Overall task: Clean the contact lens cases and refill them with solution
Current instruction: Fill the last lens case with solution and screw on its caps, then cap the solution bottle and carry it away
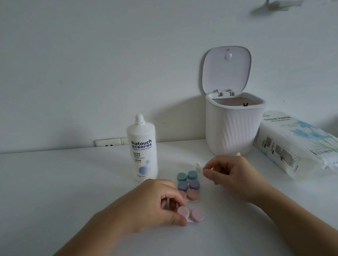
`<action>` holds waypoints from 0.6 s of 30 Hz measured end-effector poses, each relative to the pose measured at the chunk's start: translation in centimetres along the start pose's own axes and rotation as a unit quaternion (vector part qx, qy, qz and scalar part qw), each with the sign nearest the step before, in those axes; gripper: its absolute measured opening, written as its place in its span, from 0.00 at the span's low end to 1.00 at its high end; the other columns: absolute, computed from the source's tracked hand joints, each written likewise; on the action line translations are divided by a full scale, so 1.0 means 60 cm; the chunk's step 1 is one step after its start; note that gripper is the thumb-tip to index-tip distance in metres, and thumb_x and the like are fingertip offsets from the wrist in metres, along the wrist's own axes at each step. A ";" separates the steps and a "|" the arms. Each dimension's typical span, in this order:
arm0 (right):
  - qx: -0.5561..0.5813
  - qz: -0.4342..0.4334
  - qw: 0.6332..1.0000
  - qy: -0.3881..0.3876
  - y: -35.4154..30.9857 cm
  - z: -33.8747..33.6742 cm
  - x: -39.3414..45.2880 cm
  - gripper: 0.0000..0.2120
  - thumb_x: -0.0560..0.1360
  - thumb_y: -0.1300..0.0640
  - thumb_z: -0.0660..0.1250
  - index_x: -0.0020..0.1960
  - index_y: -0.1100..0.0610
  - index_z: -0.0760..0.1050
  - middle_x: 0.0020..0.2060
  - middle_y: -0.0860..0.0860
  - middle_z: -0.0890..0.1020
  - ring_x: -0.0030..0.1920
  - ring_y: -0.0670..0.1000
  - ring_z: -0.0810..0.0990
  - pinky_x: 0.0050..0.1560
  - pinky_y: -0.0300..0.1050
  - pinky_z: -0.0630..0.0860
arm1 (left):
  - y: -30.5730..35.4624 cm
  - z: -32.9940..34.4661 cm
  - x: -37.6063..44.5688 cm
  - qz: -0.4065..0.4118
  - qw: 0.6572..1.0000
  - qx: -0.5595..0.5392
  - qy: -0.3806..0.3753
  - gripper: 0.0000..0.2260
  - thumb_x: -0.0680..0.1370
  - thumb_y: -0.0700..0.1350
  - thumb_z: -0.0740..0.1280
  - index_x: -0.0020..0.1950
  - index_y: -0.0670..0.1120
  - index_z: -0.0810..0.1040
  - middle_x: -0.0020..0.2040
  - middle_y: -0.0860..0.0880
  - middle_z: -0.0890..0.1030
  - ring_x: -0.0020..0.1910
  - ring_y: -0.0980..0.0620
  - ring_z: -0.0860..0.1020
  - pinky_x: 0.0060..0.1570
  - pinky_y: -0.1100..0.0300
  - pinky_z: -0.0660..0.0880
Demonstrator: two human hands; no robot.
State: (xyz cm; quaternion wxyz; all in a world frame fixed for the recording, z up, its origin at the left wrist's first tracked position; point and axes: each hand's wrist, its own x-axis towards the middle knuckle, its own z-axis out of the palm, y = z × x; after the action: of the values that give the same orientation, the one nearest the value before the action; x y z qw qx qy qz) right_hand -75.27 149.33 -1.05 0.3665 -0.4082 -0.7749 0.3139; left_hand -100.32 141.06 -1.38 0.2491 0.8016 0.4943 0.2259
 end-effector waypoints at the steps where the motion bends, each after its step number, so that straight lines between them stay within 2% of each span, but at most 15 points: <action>1: -0.009 0.005 1.000 0.015 0.004 0.002 0.003 0.06 0.74 0.56 0.75 0.39 0.48 0.83 0.27 0.46 0.78 0.28 0.44 0.71 0.32 0.36 0.69 | 0.000 0.000 0.000 0.000 1.000 0.014 -0.004 0.15 0.66 0.64 0.75 0.49 0.60 0.82 0.44 0.63 0.75 0.38 0.61 0.74 0.38 0.70 0.69; 3: -0.054 0.005 0.998 0.030 0.010 0.004 0.011 0.07 0.74 0.54 0.74 0.39 0.45 0.81 0.27 0.40 0.78 0.28 0.41 0.71 0.34 0.33 0.68 | 0.000 -0.002 -0.001 -0.005 0.999 0.044 -0.006 0.15 0.66 0.65 0.74 0.49 0.62 0.81 0.46 0.63 0.75 0.42 0.61 0.76 0.41 0.66 0.74; 5: -0.129 0.003 0.991 0.032 0.013 0.005 0.022 0.05 0.75 0.49 0.73 0.43 0.41 0.79 0.29 0.39 0.79 0.30 0.41 0.74 0.43 0.37 0.71 | 0.001 -0.004 -0.003 -0.008 0.997 0.078 0.003 0.18 0.65 0.68 0.72 0.50 0.63 0.79 0.48 0.63 0.74 0.44 0.60 0.77 0.45 0.59 0.77; 6: -0.167 0.006 0.986 0.027 0.013 0.004 0.030 0.03 0.75 0.47 0.73 0.46 0.41 0.79 0.31 0.39 0.79 0.32 0.42 0.75 0.48 0.41 0.72 | 0.001 -0.006 -0.003 -0.006 0.996 0.091 0.014 0.20 0.64 0.69 0.72 0.51 0.63 0.78 0.48 0.63 0.74 0.45 0.60 0.77 0.44 0.60 0.76; 7: -0.201 0.013 0.979 0.015 0.011 0.003 0.037 0.06 0.75 0.46 0.72 0.51 0.42 0.80 0.32 0.40 0.80 0.33 0.41 0.76 0.50 0.43 0.73 | 0.002 -0.008 -0.005 -0.002 0.995 0.093 0.032 0.21 0.63 0.70 0.72 0.51 0.62 0.78 0.48 0.62 0.75 0.44 0.60 0.76 0.42 0.62 0.74; 9: -0.250 0.032 0.967 -0.035 0.004 -0.001 0.052 0.13 0.76 0.44 0.69 0.60 0.43 0.78 0.36 0.40 0.80 0.36 0.39 0.76 0.49 0.45 0.76 | 0.003 -0.015 -0.009 0.019 0.993 0.067 0.099 0.22 0.64 0.71 0.73 0.46 0.57 0.79 0.43 0.59 0.76 0.40 0.57 0.75 0.38 0.64 0.70; 11: -0.294 0.031 0.951 -0.093 -0.003 -0.003 0.067 0.16 0.78 0.43 0.66 0.65 0.41 0.75 0.39 0.40 0.80 0.38 0.39 0.77 0.43 0.40 0.75 | 0.001 -0.024 -0.010 0.061 0.978 0.029 0.197 0.18 0.68 0.67 0.74 0.40 0.54 0.78 0.37 0.55 0.75 0.35 0.54 0.74 0.34 0.63 0.68; 13: -0.323 0.019 0.936 -0.136 -0.007 -0.002 0.081 0.16 0.79 0.45 0.65 0.67 0.41 0.74 0.40 0.41 0.80 0.40 0.40 0.77 0.40 0.36 0.71 | -0.002 -0.033 -0.009 0.093 0.944 -0.008 0.317 0.13 0.72 0.59 0.74 0.38 0.51 0.78 0.35 0.53 0.74 0.34 0.52 0.73 0.33 0.60 0.69; 15: -0.337 0.016 0.927 -0.161 -0.013 0.002 0.092 0.17 0.79 0.48 0.66 0.67 0.41 0.74 0.40 0.40 0.78 0.41 0.41 0.77 0.44 0.38 0.74 | -0.007 -0.039 -0.006 0.099 0.892 -0.019 0.441 0.10 0.74 0.53 0.72 0.40 0.49 0.76 0.37 0.55 0.75 0.35 0.53 0.73 0.36 0.63 0.69; 17: -0.354 0.010 0.919 -0.172 -0.018 0.005 0.099 0.15 0.79 0.48 0.67 0.65 0.42 0.76 0.41 0.39 0.77 0.42 0.42 0.77 0.46 0.39 0.74 | -0.015 -0.042 -0.002 0.065 0.848 -0.020 0.526 0.08 0.73 0.52 0.71 0.46 0.51 0.74 0.43 0.54 0.75 0.40 0.53 0.73 0.41 0.65 0.69; 18: -0.366 0.006 0.914 -0.175 -0.019 0.007 0.102 0.14 0.79 0.48 0.67 0.64 0.43 0.77 0.43 0.40 0.78 0.43 0.43 0.77 0.45 0.39 0.73 | -0.019 -0.043 0.000 0.036 0.837 -0.032 0.545 0.11 0.72 0.54 0.71 0.50 0.54 0.73 0.47 0.55 0.75 0.44 0.52 0.74 0.45 0.65 0.70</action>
State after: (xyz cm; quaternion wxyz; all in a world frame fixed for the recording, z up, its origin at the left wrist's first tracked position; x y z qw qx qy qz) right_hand -78.49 153.98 1.54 0.0483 -0.4572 -0.8847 0.0774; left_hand -102.68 141.96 -0.12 -0.0436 0.5576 0.5136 0.6507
